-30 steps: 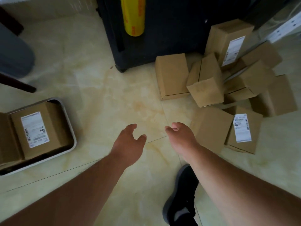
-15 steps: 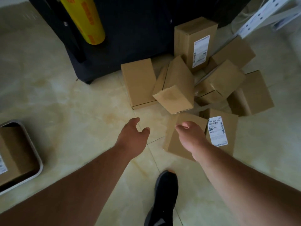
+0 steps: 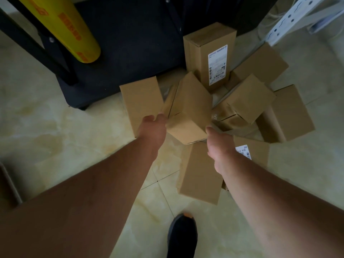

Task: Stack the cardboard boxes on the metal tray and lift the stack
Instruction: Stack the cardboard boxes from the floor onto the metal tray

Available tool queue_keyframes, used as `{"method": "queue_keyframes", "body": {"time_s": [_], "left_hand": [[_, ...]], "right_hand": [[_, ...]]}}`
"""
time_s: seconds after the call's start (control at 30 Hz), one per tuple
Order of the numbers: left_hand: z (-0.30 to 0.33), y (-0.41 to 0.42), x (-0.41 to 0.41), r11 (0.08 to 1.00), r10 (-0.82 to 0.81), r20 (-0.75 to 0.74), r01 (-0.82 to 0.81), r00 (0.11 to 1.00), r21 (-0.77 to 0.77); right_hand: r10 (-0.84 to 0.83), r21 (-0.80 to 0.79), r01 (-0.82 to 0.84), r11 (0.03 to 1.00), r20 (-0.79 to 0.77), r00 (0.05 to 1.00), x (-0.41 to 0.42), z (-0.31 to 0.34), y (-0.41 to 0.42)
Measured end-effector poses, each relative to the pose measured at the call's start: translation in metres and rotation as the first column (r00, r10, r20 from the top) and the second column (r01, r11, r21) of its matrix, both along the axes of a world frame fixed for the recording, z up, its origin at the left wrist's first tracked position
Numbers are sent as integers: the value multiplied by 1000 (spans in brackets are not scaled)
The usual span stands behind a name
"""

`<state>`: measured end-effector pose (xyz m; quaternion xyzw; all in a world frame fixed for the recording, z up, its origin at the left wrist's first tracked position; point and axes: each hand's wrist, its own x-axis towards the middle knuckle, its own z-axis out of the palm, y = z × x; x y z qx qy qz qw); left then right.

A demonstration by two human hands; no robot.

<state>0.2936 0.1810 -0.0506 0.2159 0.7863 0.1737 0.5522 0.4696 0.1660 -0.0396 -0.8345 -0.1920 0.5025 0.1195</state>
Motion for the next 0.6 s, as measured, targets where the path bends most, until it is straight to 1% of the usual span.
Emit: {"method": "queue_keyframes", "body": {"time_s": [0.1, 0.17, 0.23, 0.33, 0.47, 0.6], "left_hand": [[-5, 6, 2, 996, 70, 67, -67, 995, -53], [-7, 6, 4, 995, 92, 135, -86, 987, -49], [-10, 4, 5, 994, 100, 157, -94, 982, -48], [-14, 4, 4, 991, 116, 156, -104, 981, -83], [-10, 7, 2, 984, 170, 224, -153, 960, -94], [2, 0, -3, 973, 227, 273, -204, 935, -109]], "right_hand": [[-146, -7, 146, 989, -101, 984, -2, -5, 5], [-211, -33, 209, 977, -162, 964, -4, -4, 7], [-263, -41, 260, 965, -208, 942, -6, -4, 8], [-290, -38, 289, 957, -235, 928, -8, -6, 9], [-312, -37, 313, 949, -244, 918, -11, -10, 6], [-298, 6, 312, 950, -277, 914, -10, -7, -4]]}}
